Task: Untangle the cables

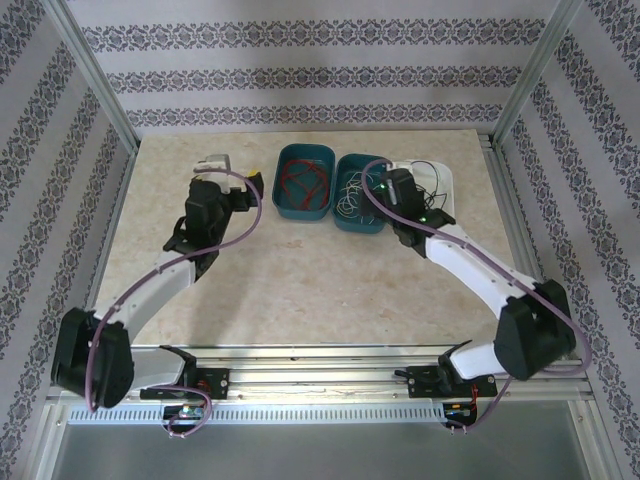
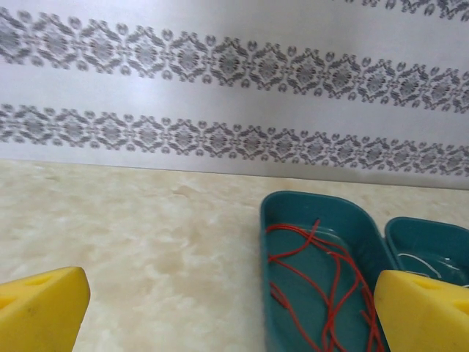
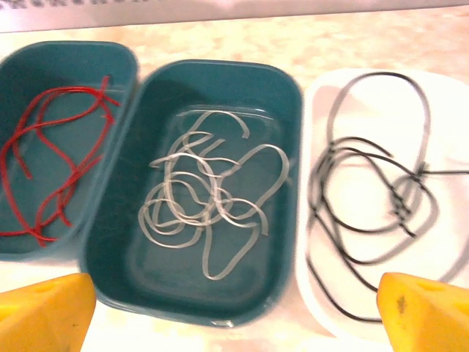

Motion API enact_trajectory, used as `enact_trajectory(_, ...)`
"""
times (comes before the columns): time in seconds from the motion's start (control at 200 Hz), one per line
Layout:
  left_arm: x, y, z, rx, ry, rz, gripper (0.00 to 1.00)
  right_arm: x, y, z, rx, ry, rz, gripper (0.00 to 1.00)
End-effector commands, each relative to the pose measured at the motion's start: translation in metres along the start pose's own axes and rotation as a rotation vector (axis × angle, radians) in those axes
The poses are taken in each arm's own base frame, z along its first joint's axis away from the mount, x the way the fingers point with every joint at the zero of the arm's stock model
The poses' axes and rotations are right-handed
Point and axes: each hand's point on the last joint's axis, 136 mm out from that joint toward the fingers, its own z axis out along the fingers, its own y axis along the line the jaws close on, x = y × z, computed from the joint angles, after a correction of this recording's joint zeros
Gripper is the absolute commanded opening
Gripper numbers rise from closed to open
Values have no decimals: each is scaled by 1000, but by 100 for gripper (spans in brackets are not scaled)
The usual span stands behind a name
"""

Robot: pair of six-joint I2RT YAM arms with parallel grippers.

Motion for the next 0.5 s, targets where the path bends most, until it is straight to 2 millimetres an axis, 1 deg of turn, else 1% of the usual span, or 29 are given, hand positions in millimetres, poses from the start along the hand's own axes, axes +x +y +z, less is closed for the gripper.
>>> enact_trajectory(0.0, 12, 24, -22, -95, 18, 59, 99, -5, -35, -22, 93, -80, 56, 98)
enact_trajectory(0.055, 17, 29, -33, -101, 20, 62, 99, -4, -48, -32, 119, -109, 70, 98)
enact_trajectory(0.11, 25, 36, -43, -118, 25, 59, 99, 1, -61, -40, 154, -135, 78, 98)
enact_trajectory(0.145, 26, 41, -51, -133, 20, 46, 99, 4, -68, -46, 168, -151, 82, 98)
enact_trajectory(0.29, 48, 64, -73, -212, 52, 15, 99, 24, -95, -60, 230, -193, 89, 98)
enact_trajectory(0.395, 64, 76, -83, -256, 63, 5, 99, 41, -105, -64, 239, -217, 74, 98)
enact_trajectory(0.495, 76, 86, -88, -297, 60, 10, 99, 58, -114, -66, 252, -238, 54, 98)
